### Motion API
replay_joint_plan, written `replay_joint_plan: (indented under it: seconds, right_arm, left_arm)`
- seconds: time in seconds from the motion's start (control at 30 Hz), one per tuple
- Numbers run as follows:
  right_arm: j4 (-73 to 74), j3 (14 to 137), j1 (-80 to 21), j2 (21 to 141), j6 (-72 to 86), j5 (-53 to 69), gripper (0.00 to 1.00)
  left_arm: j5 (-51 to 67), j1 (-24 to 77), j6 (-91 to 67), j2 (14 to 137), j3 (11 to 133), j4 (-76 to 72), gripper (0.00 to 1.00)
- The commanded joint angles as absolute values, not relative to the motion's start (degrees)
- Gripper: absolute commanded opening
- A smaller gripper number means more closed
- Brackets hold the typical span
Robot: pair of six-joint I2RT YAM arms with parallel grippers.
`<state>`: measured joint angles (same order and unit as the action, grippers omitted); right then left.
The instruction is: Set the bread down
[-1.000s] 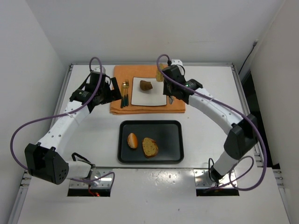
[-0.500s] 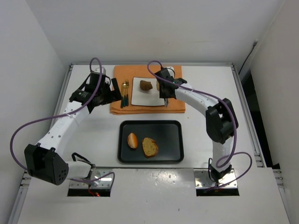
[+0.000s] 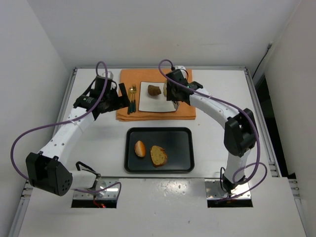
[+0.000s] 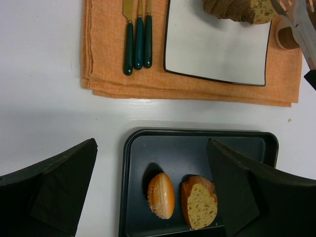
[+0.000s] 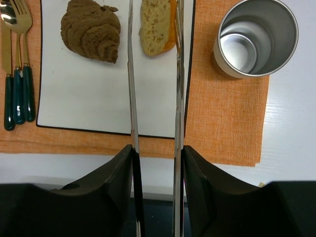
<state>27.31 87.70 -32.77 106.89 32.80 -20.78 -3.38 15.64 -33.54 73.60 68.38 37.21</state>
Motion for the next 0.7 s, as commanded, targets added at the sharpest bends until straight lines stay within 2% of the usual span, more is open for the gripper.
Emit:
replay_joint_plan:
  seconds: [0.0, 0.13, 0.33, 0.53, 0.67]
  right_arm:
    - [25.66, 88.69, -33.22, 102.49, 32.61, -20.65, 0.43]
    - [25.66, 86.23, -34.62, 95.99, 32.61, -19.78, 0.43]
    - [26.28, 76.32, -39.72, 83.09, 32.0, -13.9, 0.42]
    - [32.78, 70.68, -50.96, 81.04, 32.51, -7.92, 0.42]
    - [32.78, 63.38, -55.8, 75.86, 36.99, -8.69, 0.42]
  left_arm:
    - [-2.81, 14.85, -34.19, 71.63, 68.29, 36.3, 0.99]
    - [-3.34, 14.85, -34.19, 71.1, 68.29, 36.3, 0.99]
    - [-4.04, 14.85, -34.19, 72.15, 68.29, 36.3, 0.99]
    - [-9.31, 14.33, -34.89, 72.16, 68.91, 36.99, 0.99]
    - [-5.98, 11.69, -36.91, 72.16, 68.12, 37.0, 0.99]
